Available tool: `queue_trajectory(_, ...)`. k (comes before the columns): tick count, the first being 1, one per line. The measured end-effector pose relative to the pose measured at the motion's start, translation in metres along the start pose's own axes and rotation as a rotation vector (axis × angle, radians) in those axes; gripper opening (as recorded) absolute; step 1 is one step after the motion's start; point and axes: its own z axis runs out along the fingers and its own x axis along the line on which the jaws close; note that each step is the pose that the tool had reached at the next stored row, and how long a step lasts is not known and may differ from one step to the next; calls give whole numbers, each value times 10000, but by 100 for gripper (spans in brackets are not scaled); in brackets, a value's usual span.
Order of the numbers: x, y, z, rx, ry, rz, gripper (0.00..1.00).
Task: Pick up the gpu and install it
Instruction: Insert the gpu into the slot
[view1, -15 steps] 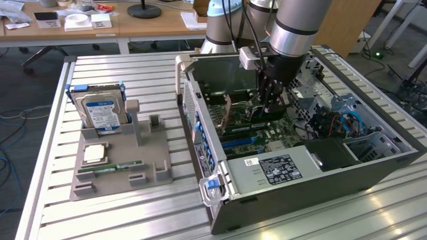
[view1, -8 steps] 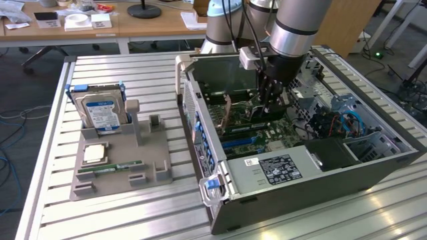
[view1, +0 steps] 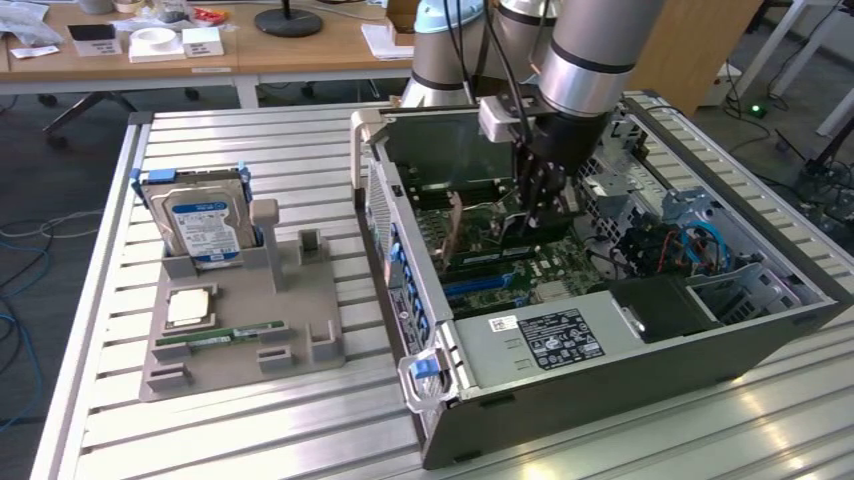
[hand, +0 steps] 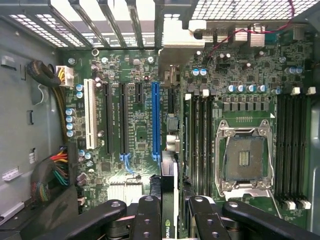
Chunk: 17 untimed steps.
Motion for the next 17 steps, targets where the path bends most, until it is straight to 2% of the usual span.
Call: queue_trajectory(17, 59, 48, 42, 1, -8, -381, 26)
